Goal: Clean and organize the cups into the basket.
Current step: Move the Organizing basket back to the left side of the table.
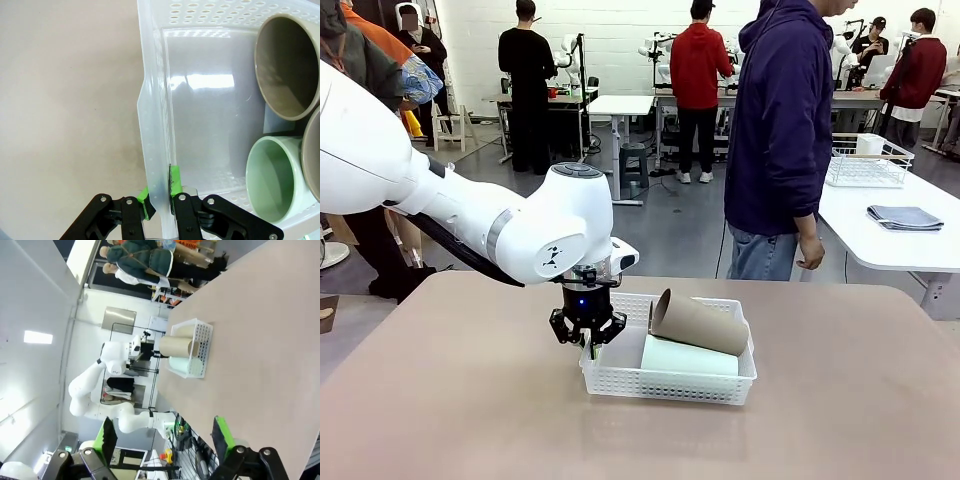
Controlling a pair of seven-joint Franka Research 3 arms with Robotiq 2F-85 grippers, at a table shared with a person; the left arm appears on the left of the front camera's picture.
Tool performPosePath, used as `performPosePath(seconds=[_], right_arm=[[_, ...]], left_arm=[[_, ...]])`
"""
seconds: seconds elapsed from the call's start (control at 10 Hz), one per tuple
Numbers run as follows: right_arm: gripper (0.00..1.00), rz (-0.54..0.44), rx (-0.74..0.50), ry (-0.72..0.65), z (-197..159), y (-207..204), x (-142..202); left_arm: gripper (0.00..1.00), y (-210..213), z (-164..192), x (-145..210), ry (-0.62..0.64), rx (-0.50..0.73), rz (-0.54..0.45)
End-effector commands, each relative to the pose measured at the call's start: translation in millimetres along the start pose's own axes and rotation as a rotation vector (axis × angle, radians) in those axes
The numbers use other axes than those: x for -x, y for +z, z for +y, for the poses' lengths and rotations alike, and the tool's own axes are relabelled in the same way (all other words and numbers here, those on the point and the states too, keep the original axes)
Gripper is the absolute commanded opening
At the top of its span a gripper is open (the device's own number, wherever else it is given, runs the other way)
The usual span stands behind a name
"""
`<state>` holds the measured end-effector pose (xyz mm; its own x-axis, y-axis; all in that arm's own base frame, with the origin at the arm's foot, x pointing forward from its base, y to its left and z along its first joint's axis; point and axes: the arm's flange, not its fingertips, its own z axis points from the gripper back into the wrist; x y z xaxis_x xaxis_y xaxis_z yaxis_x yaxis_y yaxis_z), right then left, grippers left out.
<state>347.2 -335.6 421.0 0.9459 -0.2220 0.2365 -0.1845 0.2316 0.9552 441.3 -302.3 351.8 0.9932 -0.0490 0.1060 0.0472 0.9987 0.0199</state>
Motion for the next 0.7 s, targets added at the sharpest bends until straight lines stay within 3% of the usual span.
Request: performPosePath(seconds=[0.0, 0.4, 0.5, 0.6], right_arm=[[1.00, 0.027, 0.009, -0.001, 5, -6, 0], [1.00, 0.027, 0.009, -0.001, 5, -6, 0], [1.00, 0.027, 0.009, -0.001, 5, -6, 0], [1.00, 0.027, 0.009, -0.001, 5, -6, 0]], left_arm=[[0.00, 2, 1, 2, -0.004, 0.000, -0.007], [0.00, 2, 1, 2, -0.004, 0.000, -0.007], [0.06, 0, 0, 0, 0.000, 0.000, 0.000], [0.06, 3, 51, 1, -0.012, -0.012, -0.013]])
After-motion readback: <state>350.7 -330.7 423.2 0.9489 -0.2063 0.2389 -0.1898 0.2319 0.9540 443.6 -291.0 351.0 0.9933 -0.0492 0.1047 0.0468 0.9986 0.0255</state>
